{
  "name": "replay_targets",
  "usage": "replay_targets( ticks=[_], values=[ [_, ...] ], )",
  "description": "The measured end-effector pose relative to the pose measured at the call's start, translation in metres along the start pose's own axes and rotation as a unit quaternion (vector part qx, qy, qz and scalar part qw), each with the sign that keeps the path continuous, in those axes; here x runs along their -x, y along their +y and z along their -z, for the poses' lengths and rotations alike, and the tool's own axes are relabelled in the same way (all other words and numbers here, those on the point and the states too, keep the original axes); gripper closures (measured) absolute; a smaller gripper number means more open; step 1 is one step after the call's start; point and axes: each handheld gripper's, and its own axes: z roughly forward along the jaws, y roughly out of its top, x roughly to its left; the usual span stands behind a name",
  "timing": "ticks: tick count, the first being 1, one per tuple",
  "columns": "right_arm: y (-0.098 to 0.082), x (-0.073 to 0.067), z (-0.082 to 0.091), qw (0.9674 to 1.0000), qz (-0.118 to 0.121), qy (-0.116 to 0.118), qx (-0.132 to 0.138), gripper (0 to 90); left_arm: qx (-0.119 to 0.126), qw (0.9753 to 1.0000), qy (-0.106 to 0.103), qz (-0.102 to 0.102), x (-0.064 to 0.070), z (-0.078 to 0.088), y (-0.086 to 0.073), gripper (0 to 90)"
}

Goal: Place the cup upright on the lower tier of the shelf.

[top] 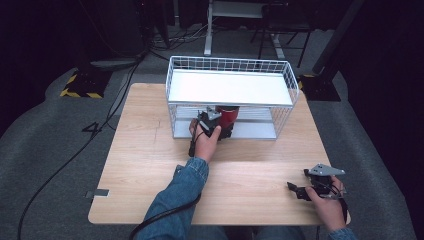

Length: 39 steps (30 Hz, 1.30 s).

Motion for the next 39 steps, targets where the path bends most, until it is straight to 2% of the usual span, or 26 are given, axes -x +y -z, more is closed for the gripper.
replay_targets(
  ticks=[2, 5, 6, 9, 10, 11, 14, 15, 18, 19, 20, 24, 30, 33, 36, 37, 39],
  values=[
    [0.000, 0.000, 0.000, 1.0000, 0.000, 0.000, 0.000, 9.6, 0.000, 1.0000, 0.006, -0.002, -0.001, 0.006, -0.001, 15.0],
    [0.000, 0.000, 0.000, 1.0000, 0.000, 0.001, 0.000, 9.6, 0.001, 1.0000, 0.000, -0.004, -0.001, 0.020, -0.004, 15.0],
    [0.000, 0.000, 0.000, 1.0000, 0.000, 0.001, 0.000, 9.6, 0.001, 1.0000, 0.000, -0.004, -0.001, 0.020, -0.004, 15.0],
    [0.000, 0.000, 0.000, 1.0000, 0.000, 0.001, 0.000, 9.5, 0.002, 0.9999, -0.007, -0.013, 0.000, 0.037, -0.004, 15.0],
    [0.000, 0.000, 0.000, 1.0000, 0.000, 0.001, 0.000, 9.5, 0.002, 0.9999, -0.007, -0.013, 0.000, 0.037, -0.004, 15.0],
    [0.000, 0.000, 0.000, 1.0000, 0.000, 0.001, 0.000, 9.5, 0.004, 0.9998, -0.009, -0.018, 0.002, 0.046, -0.004, 15.0],
    [0.000, 0.000, 0.000, 1.0000, 0.000, 0.001, 0.000, 9.6, 0.004, 0.9996, -0.011, -0.027, 0.003, 0.056, -0.003, 15.0],
    [0.000, 0.000, 0.000, 1.0000, 0.000, 0.000, 0.000, 9.5, 0.004, 0.9995, -0.017, -0.026, 0.005, 0.065, -0.003, 15.0],
    [0.000, 0.000, 0.000, 1.0000, 0.000, 0.000, 0.000, 9.5, 0.008, 0.9995, -0.019, -0.025, 0.007, 0.074, -0.004, 15.0],
    [0.000, 0.000, 0.000, 1.0000, 0.000, -0.001, 0.000, 9.5, 0.007, 0.9993, -0.021, -0.029, 0.009, 0.083, -0.004, 15.0],
    [0.000, 0.000, 0.000, 1.0000, 0.000, -0.001, 0.000, 9.5, 0.007, 0.9993, -0.021, -0.029, 0.009, 0.083, -0.004, 15.0],
    [0.000, 0.000, 0.000, 1.0000, 0.000, 0.000, 0.000, 9.5, 0.005, 0.9989, -0.030, -0.036, 0.014, 0.106, -0.005, 15.0],
    [0.000, 0.000, 0.000, 1.0000, 0.000, 0.000, 0.000, 9.5, -0.002, 0.9986, -0.027, -0.046, 0.016, 0.128, -0.010, 15.0],
    [0.000, 0.000, 0.000, 1.0000, 0.000, 0.001, 0.000, 9.4, -0.006, 0.9986, -0.028, -0.045, 0.017, 0.143, -0.016, 15.0],
    [0.000, 0.000, 0.000, 1.0000, 0.000, 0.003, 0.000, 9.1, -0.007, 0.9986, -0.027, -0.045, 0.017, 0.151, -0.020, 15.0],
    [0.000, 0.001, 0.000, 1.0000, 0.002, 0.004, -0.001, 9.0, -0.006, 0.9985, -0.024, -0.049, 0.016, 0.159, -0.022, 15.0],
    [0.000, 0.001, 0.000, 1.0000, 0.002, 0.004, -0.001, 8.9, -0.007, 0.9985, -0.022, -0.049, 0.015, 0.163, -0.023, 15.0]
  ],
)
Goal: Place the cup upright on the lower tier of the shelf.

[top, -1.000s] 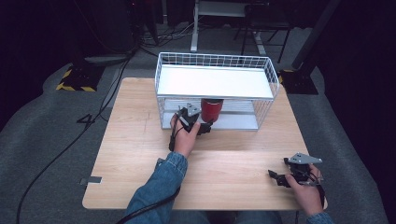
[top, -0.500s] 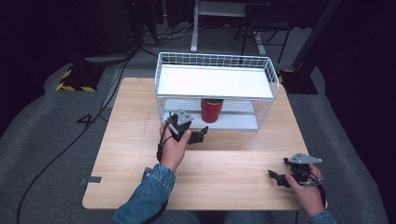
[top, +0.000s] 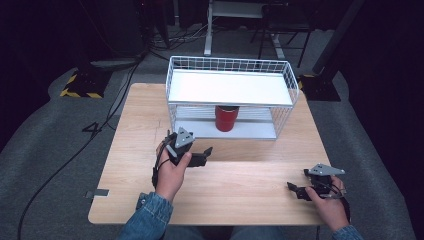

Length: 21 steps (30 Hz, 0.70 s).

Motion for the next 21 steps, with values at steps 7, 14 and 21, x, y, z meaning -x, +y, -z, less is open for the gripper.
replay_targets(
  ticks=[7, 14, 21],
  values=[
    [0.000, 0.000, 0.000, 1.0000, 0.001, 0.000, 0.000, 8.8, -0.008, 0.9998, 0.005, -0.017, 0.000, 0.024, -0.008, 15.0],
    [0.000, 0.000, 0.000, 1.0000, 0.001, 0.000, 0.000, 8.8, -0.018, 0.9993, -0.003, -0.032, 0.001, 0.047, -0.022, 15.0],
    [0.000, 0.000, 0.000, 1.0000, 0.001, 0.000, 0.000, 8.8, -0.023, 0.9989, 0.001, -0.040, -0.001, 0.063, -0.033, 15.0]
  ],
)
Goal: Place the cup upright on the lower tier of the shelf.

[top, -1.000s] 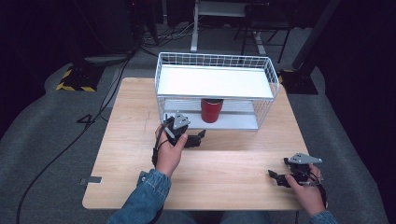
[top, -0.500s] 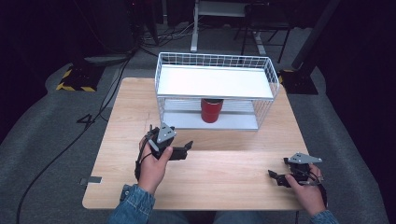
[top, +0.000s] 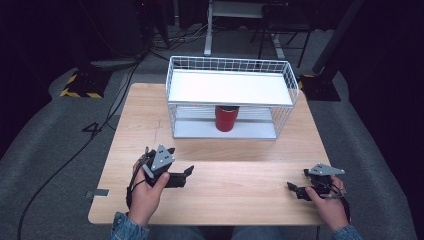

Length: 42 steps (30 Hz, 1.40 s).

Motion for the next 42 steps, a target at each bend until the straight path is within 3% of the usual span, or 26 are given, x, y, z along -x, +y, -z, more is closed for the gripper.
replay_targets(
  ticks=[3, 8, 11, 16, 19, 26, 27, 29, 33, 35, 36, 37, 40, 41, 42],
  values=[
    [0.000, 0.000, 0.000, 1.0000, 0.000, 0.000, 0.000, 8.8, -0.015, 0.9998, 0.011, 0.000, -0.002, 0.007, -0.008, 15.1],
    [0.000, 0.000, 0.000, 1.0000, 0.000, 0.000, 0.000, 8.8, -0.031, 0.9992, 0.009, 0.021, -0.009, 0.013, -0.025, 15.2],
    [0.000, 0.000, 0.000, 1.0000, 0.000, 0.000, 0.000, 8.7, -0.056, 0.9980, 0.016, 0.023, -0.015, 0.016, -0.040, 15.2],
    [0.000, 0.000, 0.000, 1.0000, 0.000, 0.000, 0.000, 8.8, -0.073, 0.9969, 0.008, 0.029, -0.019, 0.017, -0.054, 15.2],
    [0.000, 0.000, 0.000, 1.0000, 0.000, 0.000, 0.000, 8.8, -0.093, 0.9952, 0.012, 0.029, -0.024, 0.018, -0.069, 15.2],
    [0.000, 0.000, 0.000, 1.0000, 0.000, 0.000, 0.000, 8.8, -0.117, 0.9923, 0.019, 0.035, -0.030, 0.016, -0.083, 15.2],
    [0.000, 0.000, 0.000, 1.0000, 0.000, 0.000, 0.000, 8.8, -0.131, 0.9908, 0.019, 0.028, -0.032, 0.014, -0.086, 15.2],
    [0.000, 0.000, 0.000, 1.0000, 0.000, 0.000, 0.000, 8.8, -0.135, 0.9903, 0.020, 0.025, -0.032, 0.013, -0.088, 15.2],
    [0.000, 0.000, 0.000, 1.0000, 0.000, 0.000, 0.000, 8.8, -0.163, 0.9865, 0.017, 0.013, -0.032, 0.009, -0.094, 15.2],
    [0.000, 0.000, 0.000, 1.0000, 0.000, 0.000, 0.000, 8.8, -0.167, 0.9857, 0.019, 0.011, -0.032, 0.008, -0.095, 15.3],
    [0.000, 0.000, 0.000, 1.0000, 0.000, 0.000, 0.000, 8.8, -0.168, 0.9854, 0.017, 0.023, -0.033, 0.007, -0.097, 14.9],
    [0.000, 0.000, 0.000, 1.0000, 0.000, 0.000, 0.000, 8.8, -0.166, 0.9853, 0.014, 0.034, -0.033, 0.006, -0.098, 15.1],
    [0.000, 0.000, 0.000, 1.0000, 0.000, 0.000, 0.000, 8.8, -0.164, 0.9858, 0.010, 0.034, -0.034, 0.006, -0.098, 13.9],
    [0.000, 0.000, 0.000, 1.0000, 0.000, 0.000, 0.000, 8.8, -0.158, 0.9868, 0.011, 0.034, -0.034, 0.005, -0.099, 11.8],
    [0.000, 0.000, 0.000, 1.0000, 0.000, 0.000, 0.000, 8.8, -0.143, 0.9892, 0.009, 0.029, -0.036, 0.002, -0.103, 7.9]
  ],
)
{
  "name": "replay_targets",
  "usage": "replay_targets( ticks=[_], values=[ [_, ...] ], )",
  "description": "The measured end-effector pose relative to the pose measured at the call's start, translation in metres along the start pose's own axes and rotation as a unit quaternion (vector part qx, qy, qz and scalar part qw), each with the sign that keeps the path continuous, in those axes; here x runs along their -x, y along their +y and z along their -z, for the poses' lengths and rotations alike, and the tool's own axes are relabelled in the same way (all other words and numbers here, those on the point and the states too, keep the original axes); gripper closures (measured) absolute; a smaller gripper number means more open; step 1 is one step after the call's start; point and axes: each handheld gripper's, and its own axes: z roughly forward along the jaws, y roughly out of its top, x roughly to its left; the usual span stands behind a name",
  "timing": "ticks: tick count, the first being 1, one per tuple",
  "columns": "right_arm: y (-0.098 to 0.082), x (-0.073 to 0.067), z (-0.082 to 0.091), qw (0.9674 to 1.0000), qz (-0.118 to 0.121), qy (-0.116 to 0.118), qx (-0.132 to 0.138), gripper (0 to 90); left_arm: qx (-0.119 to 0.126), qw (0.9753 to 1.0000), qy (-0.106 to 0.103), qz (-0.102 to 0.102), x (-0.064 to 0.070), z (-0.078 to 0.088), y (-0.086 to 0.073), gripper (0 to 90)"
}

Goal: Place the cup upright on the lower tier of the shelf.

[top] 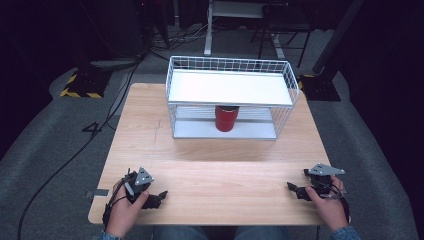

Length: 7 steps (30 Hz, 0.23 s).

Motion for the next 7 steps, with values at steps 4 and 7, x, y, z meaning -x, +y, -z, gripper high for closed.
replay_targets(
  ticks=[4, 7],
  values=[
    [0.0000, 0.0000, 0.0000, 1.0000, 0.000, 0.000, 0.000, 8.8, -0.003, 1.0000, 0.005, 0.004, 0.0009, -0.0017, 0.0009, 3.2],
    [0.0000, 0.0000, 0.0001, 1.0000, 0.000, 0.000, 0.000, 8.8, -0.005, 0.9999, 0.006, 0.007, 0.0012, -0.0033, 0.0021, 0.1]
  ],
)
